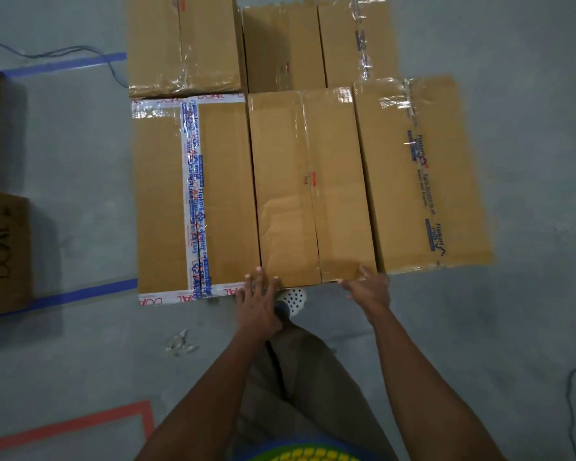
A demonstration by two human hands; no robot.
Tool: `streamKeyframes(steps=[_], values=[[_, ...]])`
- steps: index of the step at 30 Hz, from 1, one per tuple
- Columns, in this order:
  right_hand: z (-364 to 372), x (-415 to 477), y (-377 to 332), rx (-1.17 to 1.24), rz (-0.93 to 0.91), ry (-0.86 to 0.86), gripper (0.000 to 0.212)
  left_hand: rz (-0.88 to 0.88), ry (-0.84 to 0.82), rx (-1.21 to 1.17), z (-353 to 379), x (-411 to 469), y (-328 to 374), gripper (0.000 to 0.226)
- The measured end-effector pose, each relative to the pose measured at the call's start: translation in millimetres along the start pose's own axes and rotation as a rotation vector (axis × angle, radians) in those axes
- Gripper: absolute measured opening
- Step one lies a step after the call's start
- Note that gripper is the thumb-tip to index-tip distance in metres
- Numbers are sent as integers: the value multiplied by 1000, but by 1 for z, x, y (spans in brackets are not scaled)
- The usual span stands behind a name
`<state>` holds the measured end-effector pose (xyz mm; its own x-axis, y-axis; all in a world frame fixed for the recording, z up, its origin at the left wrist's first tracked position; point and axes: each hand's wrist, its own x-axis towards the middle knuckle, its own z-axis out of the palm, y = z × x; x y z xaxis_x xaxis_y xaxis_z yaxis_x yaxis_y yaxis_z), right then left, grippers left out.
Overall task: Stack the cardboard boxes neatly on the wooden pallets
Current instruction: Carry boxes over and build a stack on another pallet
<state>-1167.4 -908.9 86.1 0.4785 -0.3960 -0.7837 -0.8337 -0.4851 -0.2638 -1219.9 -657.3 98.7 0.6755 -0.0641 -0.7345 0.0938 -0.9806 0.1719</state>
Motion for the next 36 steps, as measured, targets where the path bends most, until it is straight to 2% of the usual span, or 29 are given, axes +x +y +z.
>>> streamKeyframes(steps=[2, 5, 7, 10, 16, 21, 25, 29, 32, 36], values=[[-6, -5, 7, -62, -60, -55, 92, 3, -29, 60, -4, 1, 1, 92], [-12, -5, 26, 37, -87, -176, 114, -7, -83, 96, -16, -1, 4, 90], [-17, -15, 37, 25, -121, -188, 102, -6, -66, 89, -26, -4, 6, 81], [-30, -35, 47, -2, -170, -111, 82, -18, -8, 50, -33, -15, 15, 74], [-69, -39, 77, 114, -102, 1, 70, 24, 53, -69, -13, -40, 64, 68], [-131, 3, 91, 133, -103, 110, 58, 92, 77, -124, 7, -44, 144, 74], [-187, 56, 90, 69, -84, 207, 79, 141, 86, -110, 5, -17, 227, 75], [-236, 106, 86, 43, -37, 281, 88, 113, 79, -79, -4, 26, 294, 77], [-258, 139, 83, 46, -49, 206, 93, 125, 62, -10, -11, 52, 322, 78], [-257, 161, 78, 4, -116, 71, 98, 53, 23, 62, -7, 65, 327, 77]])
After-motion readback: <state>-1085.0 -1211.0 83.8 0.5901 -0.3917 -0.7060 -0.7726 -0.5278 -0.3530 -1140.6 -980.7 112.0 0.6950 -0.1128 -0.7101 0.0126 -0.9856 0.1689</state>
